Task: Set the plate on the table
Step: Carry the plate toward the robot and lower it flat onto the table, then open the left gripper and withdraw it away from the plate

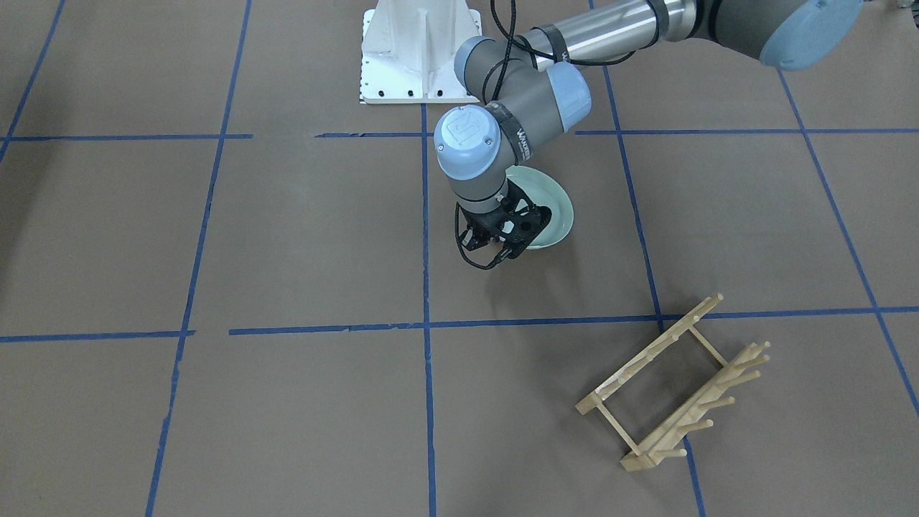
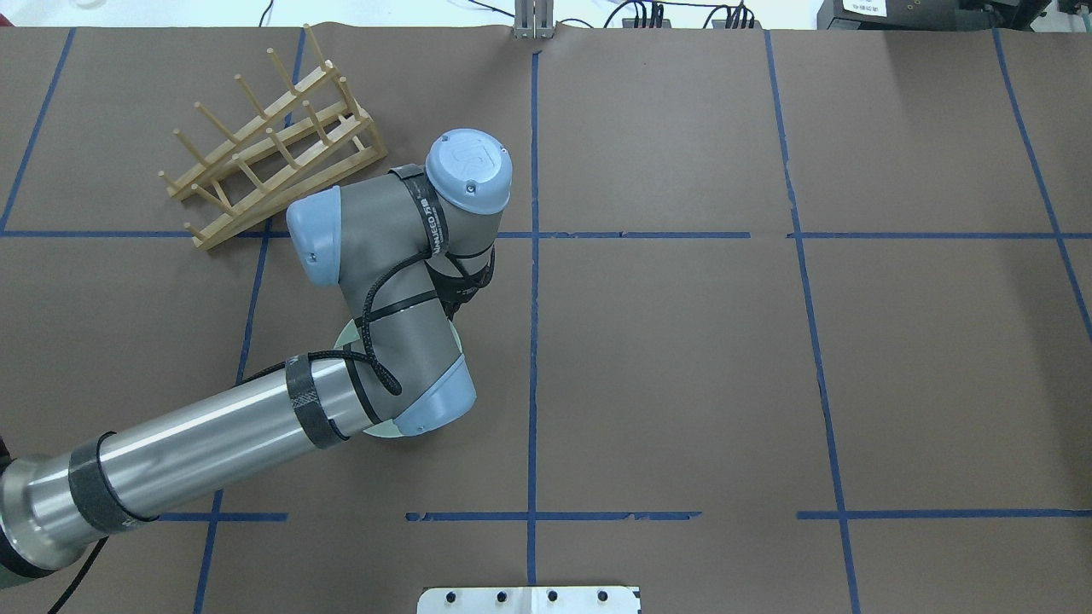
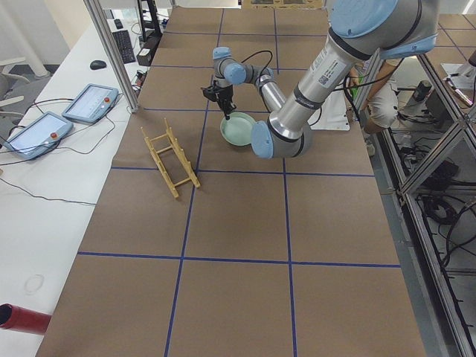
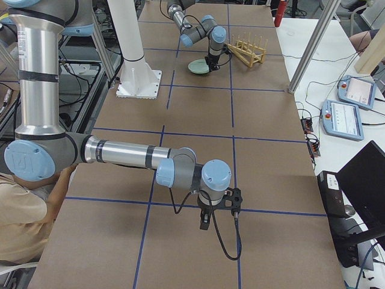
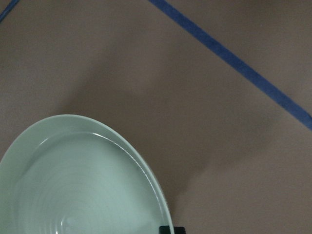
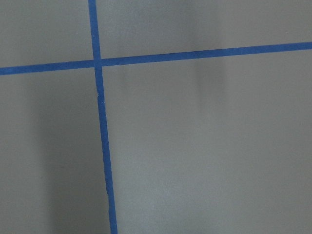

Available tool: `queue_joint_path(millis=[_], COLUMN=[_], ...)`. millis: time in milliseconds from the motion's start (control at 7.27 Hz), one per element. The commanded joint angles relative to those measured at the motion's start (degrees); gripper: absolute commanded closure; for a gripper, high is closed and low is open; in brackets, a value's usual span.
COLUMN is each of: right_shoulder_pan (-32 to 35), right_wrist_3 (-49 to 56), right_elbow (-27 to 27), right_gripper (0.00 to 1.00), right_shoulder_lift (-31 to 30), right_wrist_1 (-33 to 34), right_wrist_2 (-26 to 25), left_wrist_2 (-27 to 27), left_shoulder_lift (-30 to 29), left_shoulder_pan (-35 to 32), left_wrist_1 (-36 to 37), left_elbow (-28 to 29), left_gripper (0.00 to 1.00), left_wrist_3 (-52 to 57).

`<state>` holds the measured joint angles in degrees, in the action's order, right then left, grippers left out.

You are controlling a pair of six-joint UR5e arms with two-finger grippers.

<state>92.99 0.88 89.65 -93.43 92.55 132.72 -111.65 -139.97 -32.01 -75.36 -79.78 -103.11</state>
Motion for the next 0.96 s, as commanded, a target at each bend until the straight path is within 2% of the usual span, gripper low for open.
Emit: queue_joint_path(millis=[0,138,550,688,825], right_shoulder_pan=[0.0,0.0,0.0,0.0,0.0], right_wrist_3=[0.0,0.0,0.0,0.0,0.0], right_elbow=[0.0,0.0,0.0,0.0,0.0], right_gripper=[0.0,0.0,0.0,0.0,0.0], right_shoulder_lift=[0.0,0.0,0.1,0.0,0.1], right_wrist_1=[0.0,0.0,0.0,0.0,0.0], right_wrist_2=[0.0,0.0,0.0,0.0,0.0], left_wrist_2=[0.1,0.1,-0.6,-1.1,-7.5], left_shoulder_lift=[0.3,0.1,1.0,3.8,7.9], left_shoulder_pan=[0.5,-0.8,-13.7,-20.0,-26.5], left_wrist_1=[0.5,0.5,0.3,-0.1,-0.5], left_elbow=[0.5,-1.1,-13.6,-17.6,-18.6], left_gripper=[0.0,0.0,0.0,0.0,0.0], left_wrist_3=[4.2,6.2,17.7,26.4,40.6])
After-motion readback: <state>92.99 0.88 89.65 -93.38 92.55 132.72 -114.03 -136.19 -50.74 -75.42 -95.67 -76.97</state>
